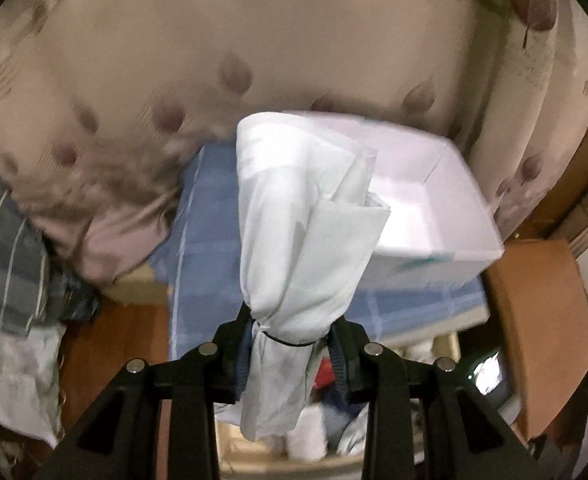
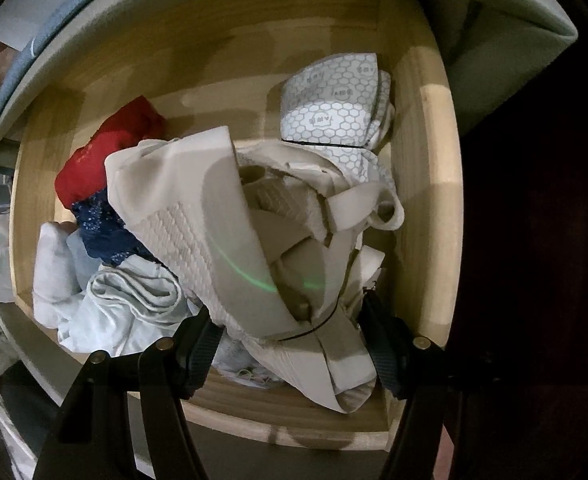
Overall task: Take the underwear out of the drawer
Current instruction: 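Carry the white underwear into the white XINCCI box and open the left gripper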
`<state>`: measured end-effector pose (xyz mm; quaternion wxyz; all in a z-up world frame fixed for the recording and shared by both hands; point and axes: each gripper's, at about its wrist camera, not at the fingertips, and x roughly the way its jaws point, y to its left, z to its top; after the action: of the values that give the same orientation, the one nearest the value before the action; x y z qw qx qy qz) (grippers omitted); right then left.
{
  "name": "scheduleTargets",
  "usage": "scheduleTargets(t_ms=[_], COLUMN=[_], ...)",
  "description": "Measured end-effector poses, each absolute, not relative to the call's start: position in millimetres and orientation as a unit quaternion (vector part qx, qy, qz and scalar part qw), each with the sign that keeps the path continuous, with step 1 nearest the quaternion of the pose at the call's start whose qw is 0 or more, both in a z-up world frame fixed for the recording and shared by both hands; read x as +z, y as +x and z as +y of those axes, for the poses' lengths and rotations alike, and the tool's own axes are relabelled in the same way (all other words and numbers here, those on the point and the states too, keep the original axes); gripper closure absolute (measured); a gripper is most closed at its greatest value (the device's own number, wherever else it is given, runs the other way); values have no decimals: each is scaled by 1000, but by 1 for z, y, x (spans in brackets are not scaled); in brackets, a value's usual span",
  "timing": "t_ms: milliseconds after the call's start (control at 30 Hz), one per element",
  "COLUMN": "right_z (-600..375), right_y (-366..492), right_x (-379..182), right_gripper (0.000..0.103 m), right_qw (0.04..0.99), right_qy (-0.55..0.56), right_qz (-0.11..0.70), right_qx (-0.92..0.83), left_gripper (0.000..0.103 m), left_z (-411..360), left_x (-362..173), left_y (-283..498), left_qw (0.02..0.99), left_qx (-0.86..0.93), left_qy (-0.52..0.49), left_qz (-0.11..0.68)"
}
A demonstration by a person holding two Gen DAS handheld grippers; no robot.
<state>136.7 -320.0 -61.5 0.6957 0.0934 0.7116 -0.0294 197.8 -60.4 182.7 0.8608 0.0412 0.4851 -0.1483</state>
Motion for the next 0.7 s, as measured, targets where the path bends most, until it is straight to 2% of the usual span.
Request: scheduleTargets(t_ms=[200, 500, 700], right_z=[-315, -315, -316], right_y=[138, 139, 139], right_x=[-63, -65, -65], right_gripper=[40, 40, 40], right_qw=[695, 695, 695], right_qy=[95, 102, 102], right_qz=[712, 710, 711], right_qx=[-34, -39, -38], left_gripper=[70, 70, 70], left_z=[-103, -140, -140], left_x=[184, 145, 104], left_y=[247, 310, 337], left_qw=[867, 868, 850], left_qx=[-162, -165, -141], left_qy=[53, 46, 53], left_qz=[468, 465, 504])
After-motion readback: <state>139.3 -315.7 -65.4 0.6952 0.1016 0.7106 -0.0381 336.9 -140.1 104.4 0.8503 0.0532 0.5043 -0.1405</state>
